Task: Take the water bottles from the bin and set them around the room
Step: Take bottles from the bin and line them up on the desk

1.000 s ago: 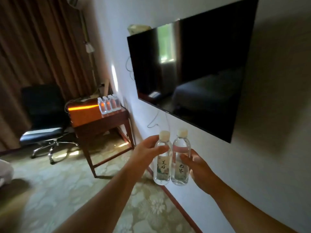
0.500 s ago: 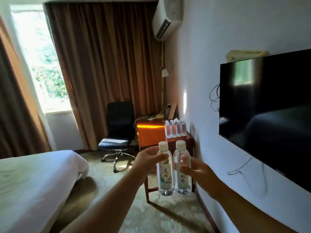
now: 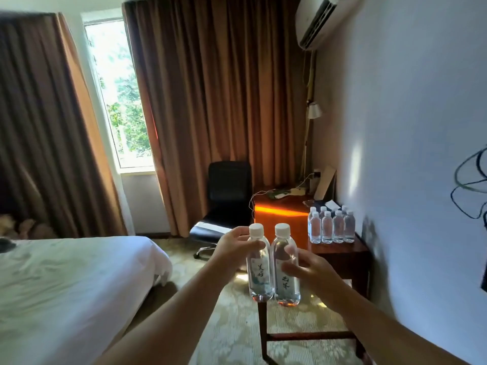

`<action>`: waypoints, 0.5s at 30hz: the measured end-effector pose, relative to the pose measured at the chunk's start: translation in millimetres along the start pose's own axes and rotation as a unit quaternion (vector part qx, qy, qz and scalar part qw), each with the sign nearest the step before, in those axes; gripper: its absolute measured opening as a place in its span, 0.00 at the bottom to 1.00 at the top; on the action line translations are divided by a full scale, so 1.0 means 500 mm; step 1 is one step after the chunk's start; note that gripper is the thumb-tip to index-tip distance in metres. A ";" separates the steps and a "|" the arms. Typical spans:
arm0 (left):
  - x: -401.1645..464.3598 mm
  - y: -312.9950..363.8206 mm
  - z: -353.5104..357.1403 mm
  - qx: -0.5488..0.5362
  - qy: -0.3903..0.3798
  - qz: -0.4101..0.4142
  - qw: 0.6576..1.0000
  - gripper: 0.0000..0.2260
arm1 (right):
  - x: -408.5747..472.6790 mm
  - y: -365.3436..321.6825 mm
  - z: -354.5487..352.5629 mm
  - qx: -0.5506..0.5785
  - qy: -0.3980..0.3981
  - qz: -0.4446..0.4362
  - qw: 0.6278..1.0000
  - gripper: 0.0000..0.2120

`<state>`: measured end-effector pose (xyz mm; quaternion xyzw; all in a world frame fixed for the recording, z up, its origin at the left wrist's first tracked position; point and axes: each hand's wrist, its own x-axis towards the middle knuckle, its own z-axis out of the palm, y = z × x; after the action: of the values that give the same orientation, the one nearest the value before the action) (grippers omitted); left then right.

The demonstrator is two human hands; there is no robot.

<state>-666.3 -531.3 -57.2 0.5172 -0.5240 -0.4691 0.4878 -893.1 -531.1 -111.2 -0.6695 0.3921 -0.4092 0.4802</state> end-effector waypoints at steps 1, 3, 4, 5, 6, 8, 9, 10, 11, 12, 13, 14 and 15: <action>0.044 -0.009 -0.009 0.004 -0.003 -0.003 1.000 0.19 | 0.039 0.015 -0.003 -0.002 0.000 0.004 1.000 0.16; 0.133 -0.028 -0.028 0.013 -0.010 -0.009 1.000 0.19 | 0.121 0.045 -0.010 -0.004 0.007 0.009 1.000 0.17; 0.179 -0.036 -0.038 0.015 -0.016 -0.011 1.000 0.20 | 0.166 0.059 -0.013 -0.007 0.015 0.009 1.000 0.18; 0.228 -0.043 -0.049 0.022 -0.026 -0.010 0.999 0.20 | 0.212 0.072 -0.016 -0.011 0.022 0.009 1.000 0.18; 0.279 -0.048 -0.060 0.032 -0.037 -0.006 0.999 0.21 | 0.259 0.085 -0.019 -0.016 0.030 0.008 0.999 0.18; 0.381 -0.058 -0.076 0.052 -0.060 0.003 0.997 0.21 | 0.349 0.114 -0.028 -0.024 0.054 0.017 0.998 0.15; 0.431 -0.059 -0.082 0.056 -0.073 0.006 0.996 0.22 | 0.392 0.127 -0.034 -0.026 0.071 0.025 0.997 0.15; 0.481 -0.059 -0.087 0.060 -0.087 0.006 0.994 0.24 | 0.434 0.139 -0.043 -0.029 0.086 0.031 0.995 0.15; 0.530 -0.058 -0.090 0.066 -0.100 0.006 0.993 0.24 | 0.473 0.148 -0.051 -0.033 0.097 0.041 0.994 0.17; 0.577 -0.058 -0.092 0.075 -0.112 0.008 0.991 0.24 | 0.509 0.154 -0.058 -0.037 0.104 0.054 0.992 0.19; 0.625 -0.058 -0.092 0.081 -0.125 0.009 0.989 0.23 | 0.542 0.160 -0.066 -0.041 0.112 0.064 0.991 0.20; 0.672 -0.058 -0.089 0.083 -0.139 0.008 0.987 0.22 | 0.575 0.169 -0.077 -0.043 0.121 0.071 0.989 0.21; 0.719 -0.060 -0.084 0.085 -0.150 0.006 0.985 0.21 | 0.607 0.181 -0.089 -0.043 0.133 0.079 0.987 0.21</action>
<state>-618.2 -890.7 -74.0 0.4772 -0.6322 -0.4920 0.3613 -837.8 -845.0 -137.2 -0.5962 0.5213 -0.4380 0.4253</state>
